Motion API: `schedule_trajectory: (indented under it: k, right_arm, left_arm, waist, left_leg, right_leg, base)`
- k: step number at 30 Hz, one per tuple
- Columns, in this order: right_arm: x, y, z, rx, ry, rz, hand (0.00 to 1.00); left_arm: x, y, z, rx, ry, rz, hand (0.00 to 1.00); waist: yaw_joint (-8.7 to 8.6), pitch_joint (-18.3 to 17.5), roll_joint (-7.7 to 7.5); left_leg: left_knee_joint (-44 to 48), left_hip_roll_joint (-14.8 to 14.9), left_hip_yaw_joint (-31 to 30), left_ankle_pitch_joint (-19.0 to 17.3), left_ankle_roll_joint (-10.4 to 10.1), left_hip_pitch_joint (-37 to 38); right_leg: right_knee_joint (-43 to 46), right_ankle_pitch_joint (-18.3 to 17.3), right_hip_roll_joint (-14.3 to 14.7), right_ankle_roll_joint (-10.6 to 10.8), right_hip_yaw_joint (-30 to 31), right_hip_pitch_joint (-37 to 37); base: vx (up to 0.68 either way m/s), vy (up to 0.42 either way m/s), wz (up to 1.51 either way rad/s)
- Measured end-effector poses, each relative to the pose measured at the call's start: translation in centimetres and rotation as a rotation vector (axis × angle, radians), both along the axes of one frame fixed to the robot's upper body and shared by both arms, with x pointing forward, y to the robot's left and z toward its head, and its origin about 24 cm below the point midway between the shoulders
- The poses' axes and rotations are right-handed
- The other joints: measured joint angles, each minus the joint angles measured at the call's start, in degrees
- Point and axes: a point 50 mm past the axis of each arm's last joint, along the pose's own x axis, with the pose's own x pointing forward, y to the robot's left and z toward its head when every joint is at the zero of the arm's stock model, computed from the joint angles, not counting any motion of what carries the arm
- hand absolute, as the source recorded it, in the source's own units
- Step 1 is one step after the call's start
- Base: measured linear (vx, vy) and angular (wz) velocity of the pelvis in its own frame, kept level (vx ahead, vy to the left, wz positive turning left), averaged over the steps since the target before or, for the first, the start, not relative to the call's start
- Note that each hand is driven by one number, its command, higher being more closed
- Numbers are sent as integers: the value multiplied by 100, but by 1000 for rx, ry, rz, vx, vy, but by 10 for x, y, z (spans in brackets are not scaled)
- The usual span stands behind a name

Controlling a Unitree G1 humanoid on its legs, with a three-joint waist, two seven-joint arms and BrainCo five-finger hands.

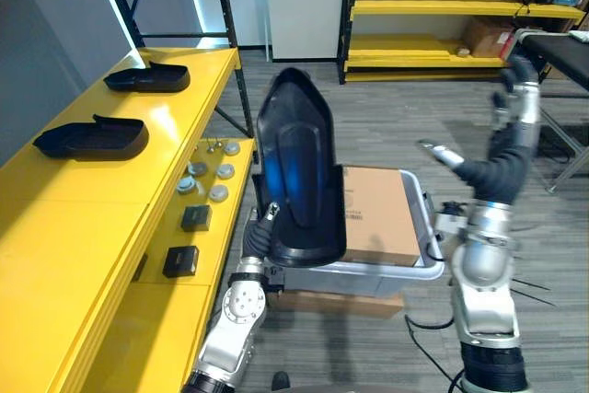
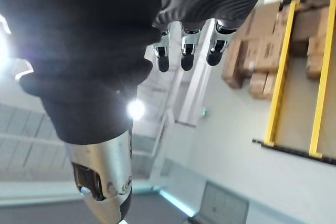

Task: Walk over and take plastic housings, then place them on the shelf

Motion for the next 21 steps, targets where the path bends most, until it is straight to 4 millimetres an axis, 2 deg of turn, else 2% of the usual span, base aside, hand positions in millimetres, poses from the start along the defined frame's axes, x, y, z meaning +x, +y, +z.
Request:
schedule_trajectory:
  k: [1,3,4,6,8,9,10,11,13,15,18,21]
  right_arm:
    - [-4,-8,-11,23,44,-37,0]
    - [-19,-34,-57,142,241,-146,0]
    - [-33,-46,-94,252,383,-209,0]
    - [-47,-51,-123,347,485,-253,0]
    - [-77,-51,-174,535,654,-322,0]
    - [-84,-50,-185,578,693,-337,0]
    - [-105,-43,-214,687,798,-359,0]
    - [-118,-37,-231,746,873,-359,0]
    - [-140,-22,-257,851,1004,-349,0]
    - [-159,-7,-277,941,1121,-338,0]
    - [-172,10,-291,999,1223,-289,0]
    - [-173,20,-298,1021,1290,-238,0]
  left_arm:
    - [-1,2,1,-2,-4,10,100]
    - [-4,7,5,-11,-23,38,100]
    - [-7,11,9,-19,-40,61,100]
    - [-9,14,12,-26,-52,80,100]
    - [-15,22,16,-37,-73,122,100]
    - [-16,22,16,-42,-77,130,100]
    - [-18,24,16,-54,-82,139,100]
    - [-18,24,16,-61,-83,139,100]
    - [-18,25,16,-68,-85,142,100]
    - [-18,26,17,-78,-88,147,100]
    - [-18,25,21,-80,-108,142,100]
    - [-12,20,30,-94,-152,114,100]
  waist:
    - [-6,0,-1]
    - [-11,1,0]
    - [-17,3,4]
    - [-16,6,12]
    - [-15,-7,46]
    - [-15,-2,57]
    - [-8,11,69]
    - [-8,12,72]
    - [6,46,63]
    - [3,80,116]
    - [0,210,165]
    - [6,422,80]
  left_leg:
    - [0,0,8,-1,0,0]
    - [0,2,21,-4,-1,-3]
    - [0,8,43,-22,-23,-6]
    - [0,15,59,-40,-47,-8]
    - [-1,29,112,-67,-61,-44]
    - [-1,29,116,-68,-61,-48]
    - [0,36,122,-105,-68,-52]
    - [0,40,130,-107,-68,-52]
    - [0,46,136,-111,-67,-65]
    - [1,47,135,-111,-68,-106]
    - [5,15,-4,-105,-70,-222]
    - [268,-153,-449,-73,-81,-580]
  right_leg:
    - [-2,0,0,0,5,-2]
    - [-7,-1,1,1,18,-10]
    - [-15,-4,5,-1,39,-22]
    - [-20,-10,8,-2,62,-41]
    - [-20,-46,14,-3,105,-99]
    - [-23,-48,14,-2,104,-103]
    - [-26,-47,14,1,110,-102]
    - [-23,-32,14,9,111,-103]
    - [-13,-24,14,22,107,-104]
    - [15,-27,12,24,95,-110]
    - [400,-227,-35,26,-75,-278]
    - [1083,-630,-238,34,-581,-532]
  base:
    - [0,0,0]
    - [3,1,-5]
    - [0,0,-7]
    - [0,0,-9]
    - [-1,0,-12]
    - [3,1,-5]
    - [0,0,0]
    - [0,0,0]
    - [0,0,0]
    - [11,0,2]
    - [-20,-9,20]
    - [9,-7,90]
